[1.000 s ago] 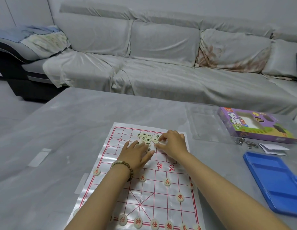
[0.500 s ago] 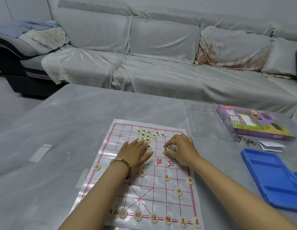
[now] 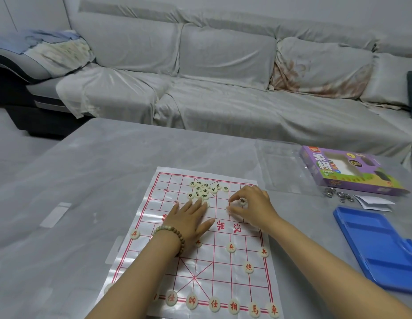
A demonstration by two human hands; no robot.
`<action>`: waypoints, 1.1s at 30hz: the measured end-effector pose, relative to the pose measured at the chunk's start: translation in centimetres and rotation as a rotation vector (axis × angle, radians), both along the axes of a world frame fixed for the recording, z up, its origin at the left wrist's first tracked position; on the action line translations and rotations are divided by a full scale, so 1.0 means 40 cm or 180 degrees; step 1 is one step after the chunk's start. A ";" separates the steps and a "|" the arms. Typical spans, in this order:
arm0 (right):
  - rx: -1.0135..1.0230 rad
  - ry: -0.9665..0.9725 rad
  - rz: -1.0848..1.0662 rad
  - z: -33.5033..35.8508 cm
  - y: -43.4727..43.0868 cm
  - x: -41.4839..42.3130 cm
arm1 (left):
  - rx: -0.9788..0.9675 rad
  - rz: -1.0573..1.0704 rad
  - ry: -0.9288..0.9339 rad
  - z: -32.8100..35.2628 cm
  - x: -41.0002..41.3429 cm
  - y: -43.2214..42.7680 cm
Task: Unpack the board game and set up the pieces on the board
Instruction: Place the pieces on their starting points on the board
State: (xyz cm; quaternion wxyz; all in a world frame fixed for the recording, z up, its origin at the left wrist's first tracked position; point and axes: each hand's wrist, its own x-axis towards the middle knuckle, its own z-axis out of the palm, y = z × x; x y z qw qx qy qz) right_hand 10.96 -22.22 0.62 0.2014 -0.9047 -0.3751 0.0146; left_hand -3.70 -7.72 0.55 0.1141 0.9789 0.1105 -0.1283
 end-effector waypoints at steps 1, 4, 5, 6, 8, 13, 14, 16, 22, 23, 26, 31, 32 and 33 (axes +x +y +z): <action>0.0064 0.0035 -0.0021 0.006 0.006 0.009 | -0.0021 0.0032 0.0021 -0.003 0.003 0.004; 0.0134 0.0112 -0.0016 0.022 0.037 0.041 | -0.0057 0.0142 0.0059 -0.005 0.021 0.024; 0.0129 0.0148 -0.0006 0.025 0.049 0.051 | -0.0059 0.0164 0.0058 -0.005 0.029 0.032; 0.0100 0.0173 0.0007 0.025 0.063 0.061 | -0.0067 0.0186 0.0051 -0.007 0.036 0.039; 0.0007 0.0183 0.0030 0.021 0.091 0.078 | -0.0111 0.0251 0.0013 -0.011 0.047 0.053; -0.0254 0.0246 0.0015 0.011 0.147 0.099 | -0.0184 0.0317 -0.0086 -0.020 0.065 0.076; -0.0318 0.0231 0.0043 0.008 0.153 0.100 | -0.0204 0.0321 -0.0107 -0.019 0.065 0.078; -0.0346 0.0170 0.0075 0.005 0.158 0.100 | -0.0217 0.0340 -0.0154 -0.016 0.063 0.082; -0.0002 -0.0099 0.0088 0.033 0.137 0.068 | -0.0158 0.0480 -0.0198 -0.007 0.025 0.100; 0.0103 -0.0009 0.0153 0.042 0.132 0.052 | -0.0170 0.0506 -0.0181 -0.007 0.016 0.105; -0.0020 0.0308 0.0609 0.051 0.122 -0.014 | -0.0148 0.0540 -0.0154 -0.008 -0.015 0.118; -0.0358 0.0302 0.0822 0.034 0.114 -0.070 | -0.0046 0.0455 -0.0144 -0.007 -0.058 0.125; -0.0322 0.0375 0.0714 0.033 0.111 -0.073 | -0.0049 0.0450 -0.0151 -0.007 -0.061 0.128; -0.0283 0.0434 0.0574 0.031 0.111 -0.076 | -0.0081 0.0471 -0.0149 -0.007 -0.063 0.130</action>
